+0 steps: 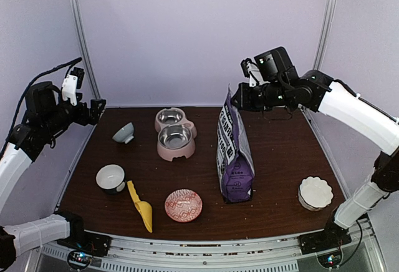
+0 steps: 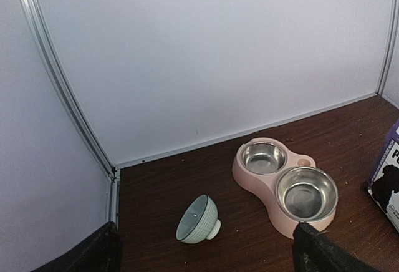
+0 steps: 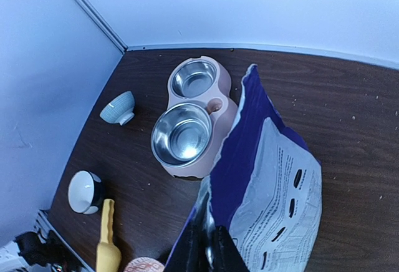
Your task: Serve the pet food
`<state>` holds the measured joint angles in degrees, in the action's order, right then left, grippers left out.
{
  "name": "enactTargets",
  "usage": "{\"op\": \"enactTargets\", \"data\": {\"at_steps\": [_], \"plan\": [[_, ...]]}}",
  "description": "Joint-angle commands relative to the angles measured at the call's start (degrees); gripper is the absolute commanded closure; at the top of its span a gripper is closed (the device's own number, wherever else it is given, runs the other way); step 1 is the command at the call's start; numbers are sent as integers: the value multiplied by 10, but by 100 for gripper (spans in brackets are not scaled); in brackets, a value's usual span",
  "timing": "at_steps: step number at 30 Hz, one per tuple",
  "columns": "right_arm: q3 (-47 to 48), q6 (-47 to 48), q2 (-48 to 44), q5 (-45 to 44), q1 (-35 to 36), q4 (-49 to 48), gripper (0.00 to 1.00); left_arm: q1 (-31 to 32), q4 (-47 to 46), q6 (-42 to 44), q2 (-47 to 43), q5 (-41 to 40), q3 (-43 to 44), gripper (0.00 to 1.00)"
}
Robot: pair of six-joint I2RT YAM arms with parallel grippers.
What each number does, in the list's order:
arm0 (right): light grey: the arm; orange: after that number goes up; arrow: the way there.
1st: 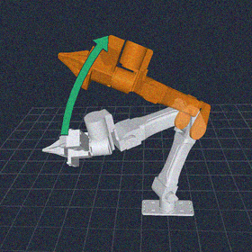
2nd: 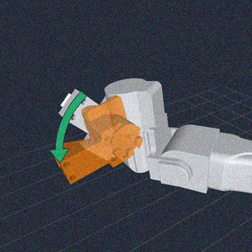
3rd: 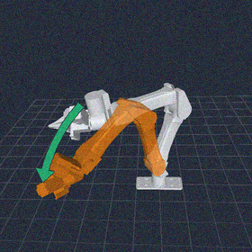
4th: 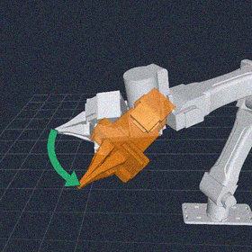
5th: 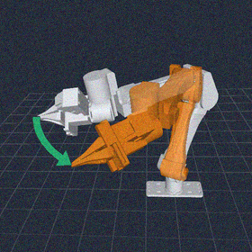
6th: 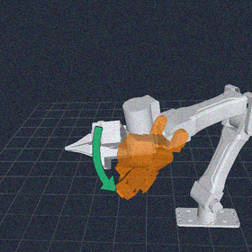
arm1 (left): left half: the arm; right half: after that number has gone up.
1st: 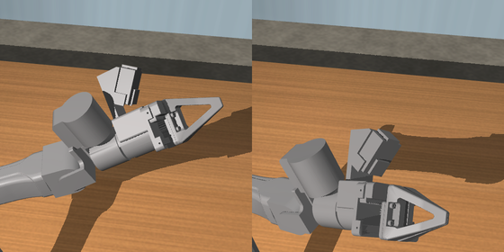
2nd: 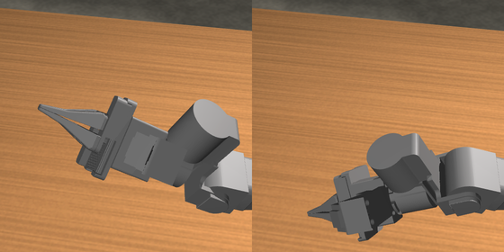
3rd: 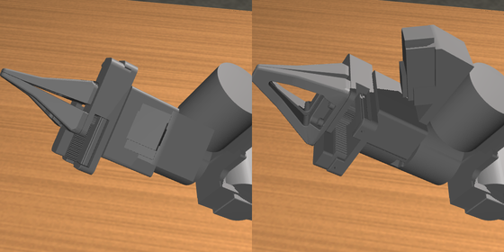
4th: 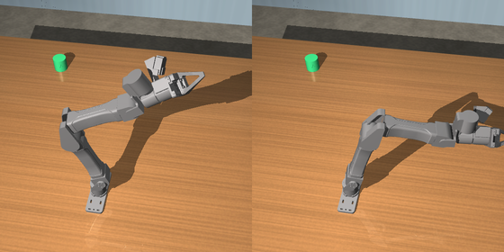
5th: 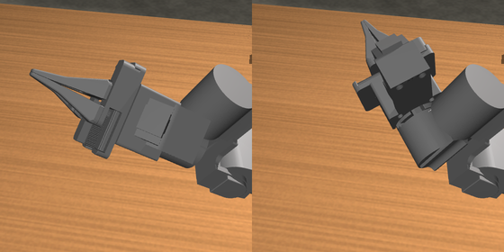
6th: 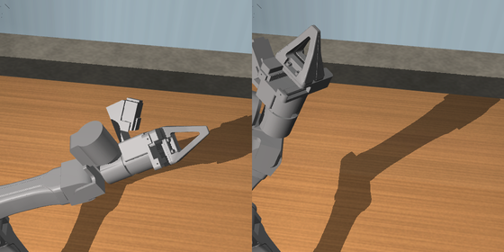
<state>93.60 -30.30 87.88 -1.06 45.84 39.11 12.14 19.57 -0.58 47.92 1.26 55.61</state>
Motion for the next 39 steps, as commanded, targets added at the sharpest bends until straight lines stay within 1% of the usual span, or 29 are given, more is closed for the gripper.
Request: {"op": "enactTargets", "data": {"at_steps": [1,3,6,10,12,13,18,21,24,29,39], "plan": [[-8,-1,10,27,-1,-3,93,0,-15,-5,-6,2,6,2],[-14,-2,11,49,-1,-18,100,0,-15,-5,-6,5,6,2],[-31,-7,12,94,2,-56,100,0,-15,-16,-4,22,9,2],[-58,-26,16,135,10,-126,100,2,-24,-66,12,88,17,3],[-70,-34,21,145,19,-159,100,14,-37,-97,21,119,15,4],[-75,-37,23,149,24,-171,100,25,-43,-113,26,128,13,4],[-120,-56,17,149,44,-262,100,144,-86,-178,54,124,10,5],[-159,-67,5,148,51,-325,100,210,-150,-233,80,124,8,4],[-184,-66,-5,138,59,-357,100,257,-207,-280,115,130,13,4],[-202,-61,-10,126,66,-382,100,295,-271,-335,175,148,19,4],[-231,-25,-33,101,77,-400,100,334,-329,-392,258,180,33,4]]}}
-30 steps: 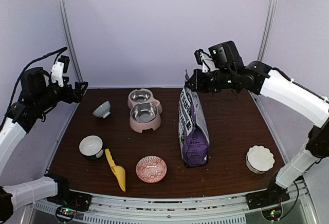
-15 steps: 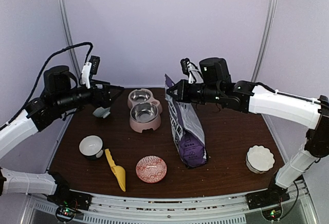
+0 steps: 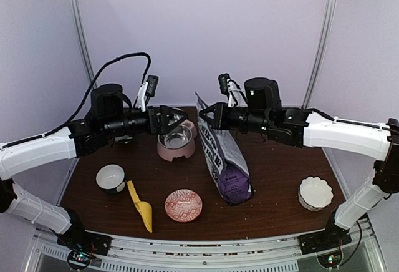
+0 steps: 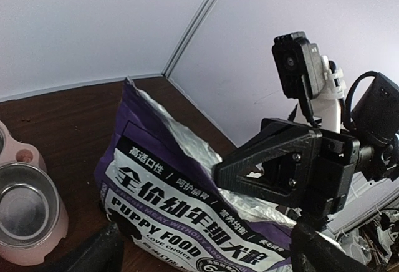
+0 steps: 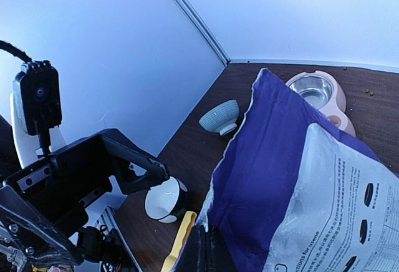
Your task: Serve the pet food
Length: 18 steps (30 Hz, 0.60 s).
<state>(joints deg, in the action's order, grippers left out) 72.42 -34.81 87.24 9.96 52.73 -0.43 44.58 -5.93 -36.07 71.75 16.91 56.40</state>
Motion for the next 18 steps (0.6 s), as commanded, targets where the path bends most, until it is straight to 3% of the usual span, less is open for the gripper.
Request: {"op": "enactTargets", "data": {"at_steps": [1,18], "plan": [[-23,22,-30,-10,8,-7,100,12,-81,-42,27,28,28,4],[-64,41,-67,-17,9,-28,100,24,-156,-112,125,76,55,17]]}}
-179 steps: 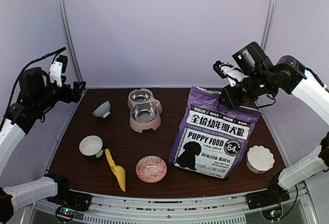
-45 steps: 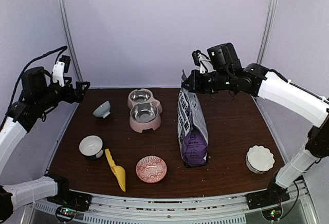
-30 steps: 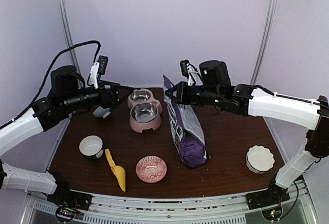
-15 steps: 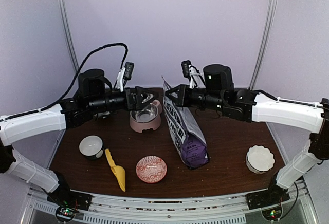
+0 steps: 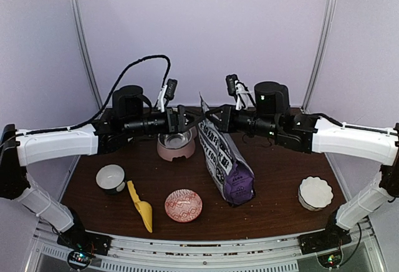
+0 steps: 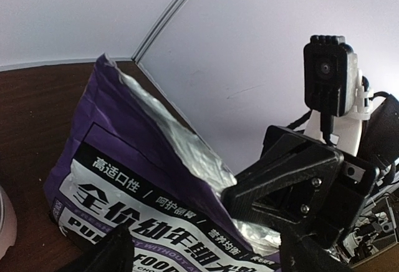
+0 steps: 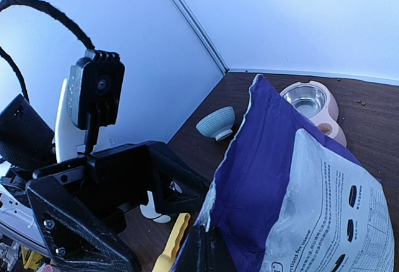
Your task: Serve the pet food
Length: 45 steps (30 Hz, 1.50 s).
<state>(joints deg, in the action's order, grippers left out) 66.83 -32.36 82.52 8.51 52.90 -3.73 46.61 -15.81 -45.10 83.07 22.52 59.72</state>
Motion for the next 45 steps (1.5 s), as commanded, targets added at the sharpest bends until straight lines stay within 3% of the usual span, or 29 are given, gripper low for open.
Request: {"op": "enactTargets", "data": {"at_steps": [1,15,28,34,45], "plan": [[-9,16,-20,-4,7,6,100,3,-60,-25,14,21,23,17],[-14,22,-36,-13,9,7,100,15,-66,-45,40,39,15,29],[-14,38,-43,-8,19,11,100,27,-72,-68,70,48,7,47],[0,57,-33,-3,29,28,100,29,-88,-62,81,68,24,58],[12,102,-44,-9,35,75,100,30,-78,-24,78,83,37,92]]}}
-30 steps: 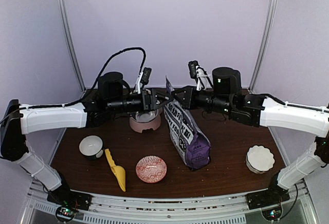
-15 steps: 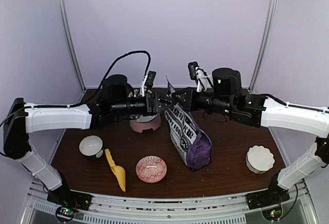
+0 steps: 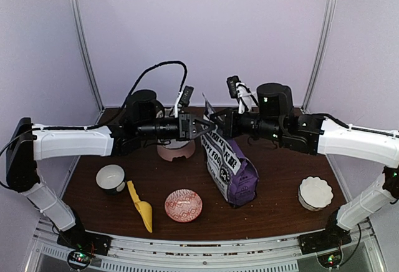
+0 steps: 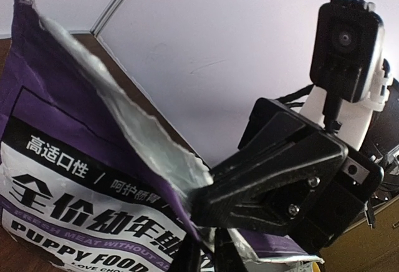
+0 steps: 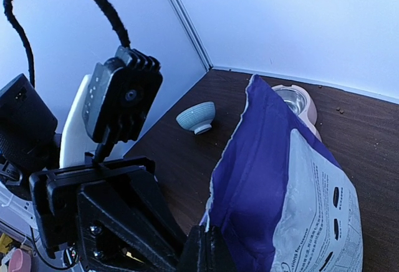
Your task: Serve the pet food
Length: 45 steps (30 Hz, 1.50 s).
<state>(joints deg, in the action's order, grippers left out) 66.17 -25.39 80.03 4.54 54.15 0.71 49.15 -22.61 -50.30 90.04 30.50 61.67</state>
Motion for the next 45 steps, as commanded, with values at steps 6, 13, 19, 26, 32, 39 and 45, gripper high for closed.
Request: {"op": "enactTargets", "data": {"at_steps": [6,13,19,26,32,39,45], "plan": [[27,75,-23,16,29,84,100,4,26,64,-5,-5,28,100],[39,115,-26,-76,54,143,100,5,95,76,-12,-53,38,100],[55,116,-20,-174,71,174,100,4,133,68,-13,-86,38,100],[63,111,-22,-225,78,184,100,4,164,67,-16,-117,35,100],[65,111,-28,-244,86,181,100,4,193,72,-20,-140,35,100],[66,109,-34,-261,89,179,100,5,208,74,-22,-153,33,100],[64,106,-40,-273,91,179,100,4,211,74,-24,-159,28,100]]}}
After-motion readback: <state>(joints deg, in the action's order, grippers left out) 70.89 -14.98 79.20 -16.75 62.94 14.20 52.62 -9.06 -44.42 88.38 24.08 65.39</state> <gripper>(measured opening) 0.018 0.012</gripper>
